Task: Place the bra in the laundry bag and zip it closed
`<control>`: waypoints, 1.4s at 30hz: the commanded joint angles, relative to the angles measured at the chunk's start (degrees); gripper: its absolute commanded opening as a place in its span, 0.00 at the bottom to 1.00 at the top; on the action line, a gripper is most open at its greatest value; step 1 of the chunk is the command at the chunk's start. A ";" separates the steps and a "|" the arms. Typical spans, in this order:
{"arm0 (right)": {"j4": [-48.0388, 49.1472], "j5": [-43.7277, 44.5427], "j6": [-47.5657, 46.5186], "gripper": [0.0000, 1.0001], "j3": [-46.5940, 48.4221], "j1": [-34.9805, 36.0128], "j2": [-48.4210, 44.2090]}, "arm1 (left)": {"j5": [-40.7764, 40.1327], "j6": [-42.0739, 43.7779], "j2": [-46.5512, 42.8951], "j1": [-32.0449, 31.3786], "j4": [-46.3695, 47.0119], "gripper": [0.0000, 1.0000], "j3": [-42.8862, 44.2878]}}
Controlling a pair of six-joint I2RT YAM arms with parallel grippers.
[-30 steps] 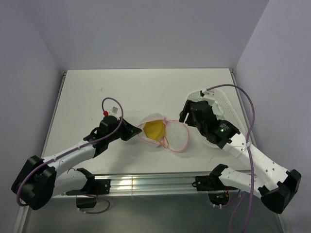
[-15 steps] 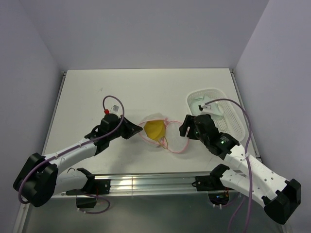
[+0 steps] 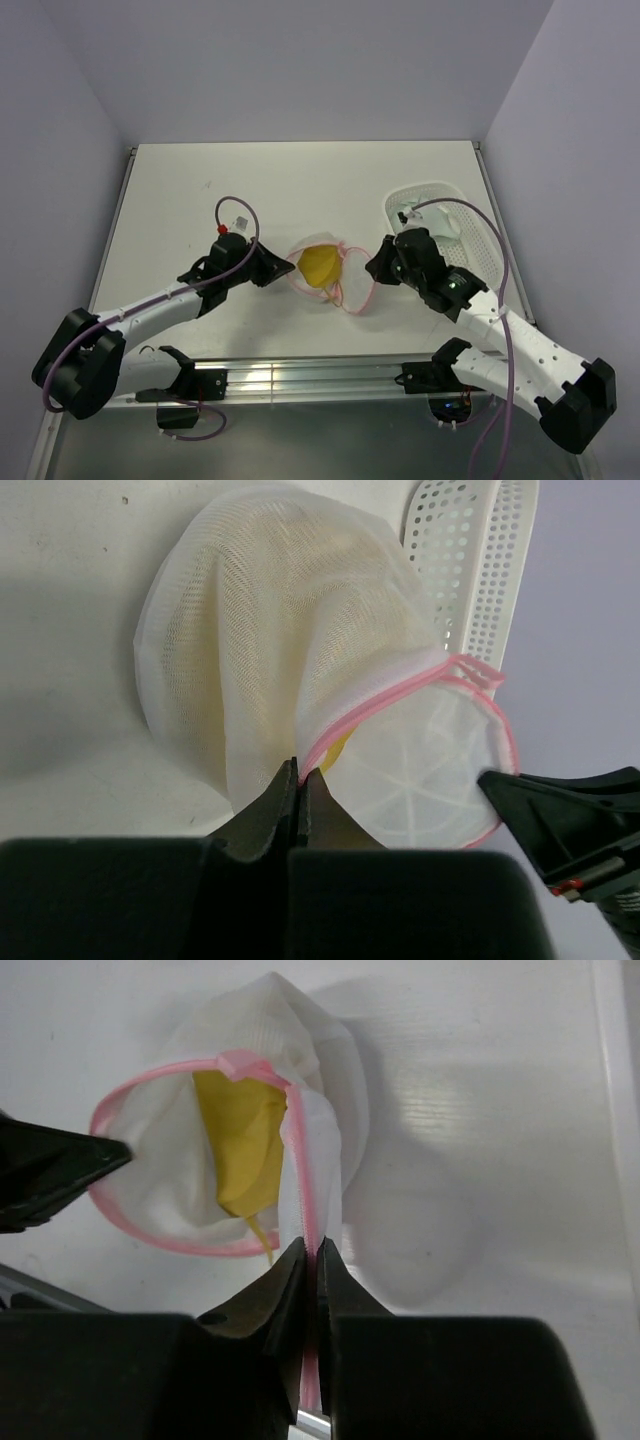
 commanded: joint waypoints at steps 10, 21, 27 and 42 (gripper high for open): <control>-9.27 -2.35 -2.07 0.09 32.17 0.64 21.26 | 4.04 6.03 2.66 -3.57 1.30 0.00 6.64; -14.90 4.93 -2.86 0.22 45.90 8.90 39.71 | 4.57 6.91 2.84 -5.07 3.93 0.00 6.91; -17.72 8.81 -2.08 0.48 51.80 13.03 43.60 | 5.09 6.65 3.54 -5.07 5.42 0.00 6.12; -9.72 0.37 1.88 0.57 52.76 12.86 48.51 | -8.43 9.63 -7.88 -4.98 -8.71 0.46 4.89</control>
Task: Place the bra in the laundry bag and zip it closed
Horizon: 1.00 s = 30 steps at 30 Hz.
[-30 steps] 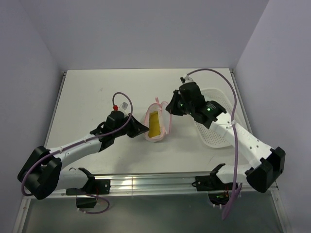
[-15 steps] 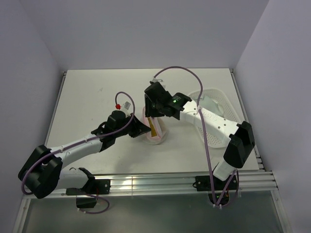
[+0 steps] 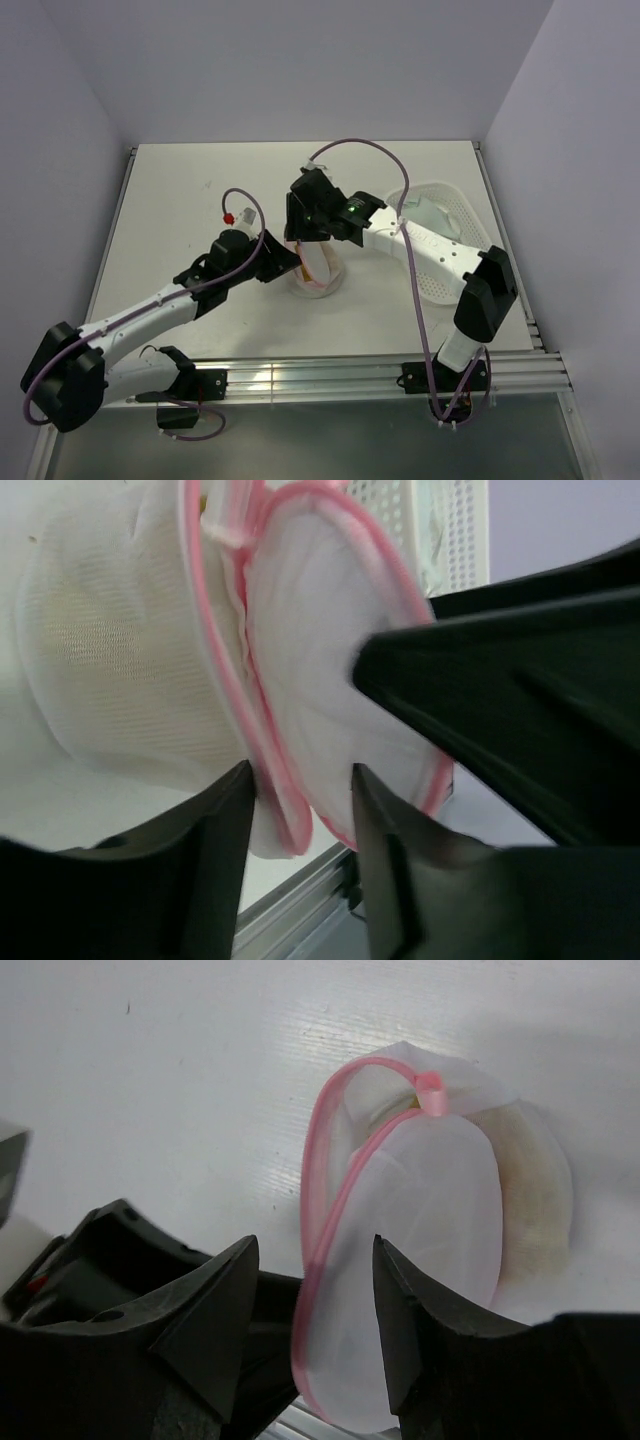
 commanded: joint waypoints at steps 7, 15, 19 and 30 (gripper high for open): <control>4.23 -2.37 3.13 0.57 4.93 -0.98 4.03 | -15.04 2.78 -12.07 -0.13 -14.25 0.63 0.89; 6.25 -2.81 5.16 0.58 3.26 -2.03 2.01 | -16.19 2.86 -18.58 -0.57 -13.39 0.63 -3.23; 6.43 -3.07 5.42 0.59 3.35 -2.39 1.04 | -15.48 3.21 -21.04 -0.66 -10.67 0.64 -4.11; 6.08 -2.63 5.25 0.59 2.82 -3.09 -2.04 | -13.55 5.50 -19.47 -1.19 -7.41 0.55 -2.80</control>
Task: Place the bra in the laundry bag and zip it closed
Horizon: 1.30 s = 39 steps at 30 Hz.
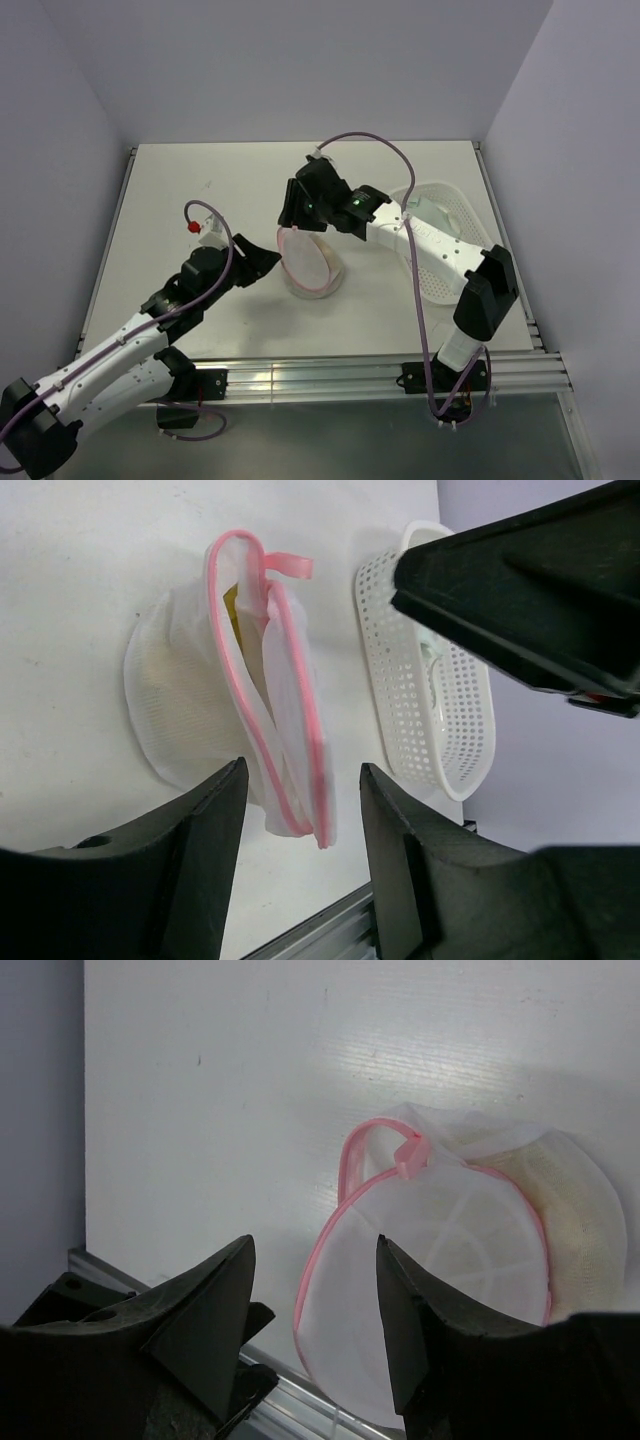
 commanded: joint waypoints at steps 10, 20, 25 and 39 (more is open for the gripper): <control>1.38 1.24 -0.26 0.60 -1.54 -2.46 -6.09 | 2.92 2.94 5.21 -0.86 7.94 0.57 0.81; 1.90 1.86 -0.70 0.60 -6.64 -4.40 -10.31 | 4.06 4.79 8.37 -1.04 8.73 0.52 3.09; 2.17 1.68 -0.79 0.60 -8.84 -5.36 -12.25 | 4.85 4.35 10.74 -1.12 9.52 0.50 2.83; 4.19 -0.25 -2.02 0.61 -17.36 -9.93 -17.69 | 20.75 1.81 22.87 -0.77 30.16 0.05 -1.30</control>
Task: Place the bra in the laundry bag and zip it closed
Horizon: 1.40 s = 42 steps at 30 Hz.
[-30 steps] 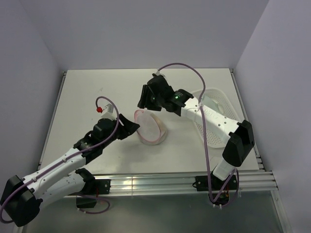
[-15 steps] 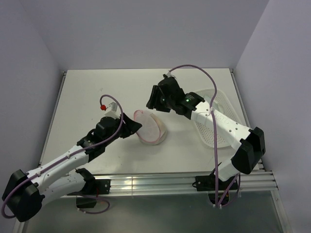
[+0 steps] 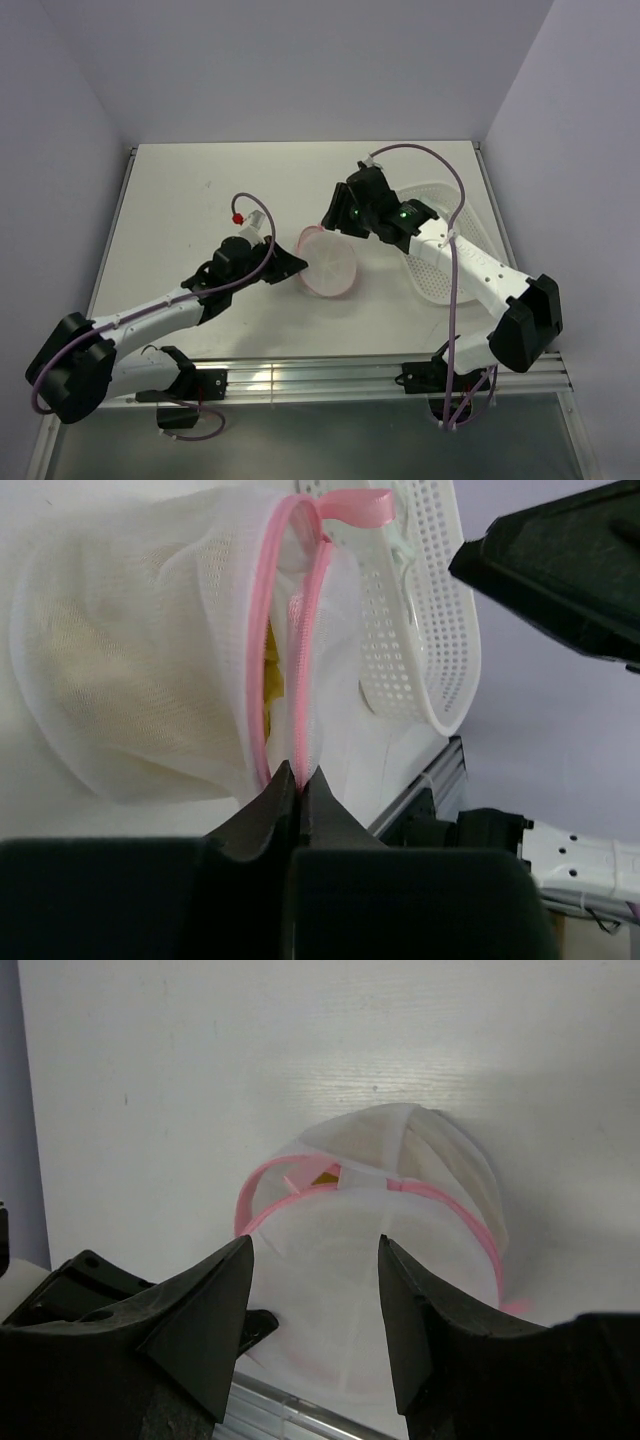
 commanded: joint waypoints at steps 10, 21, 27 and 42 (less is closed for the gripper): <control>2.27 -1.24 -3.26 0.61 -6.24 -6.24 -9.20 | 20.41 -8.17 2.27 11.03 30.62 0.00 -11.03; 14.20 -19.66 -7.13 0.64 -19.86 -13.27 -15.79 | 32.46 -20.99 16.04 17.37 62.59 0.00 -17.54; 15.27 -23.03 -8.00 0.64 -22.94 -13.37 -16.32 | 33.95 -25.32 21.60 17.64 71.85 0.00 -18.33; 22.30 -32.44 -7.56 0.64 -30.68 -13.37 -15.54 | 35.01 -23.30 18.88 17.64 66.94 0.00 -16.66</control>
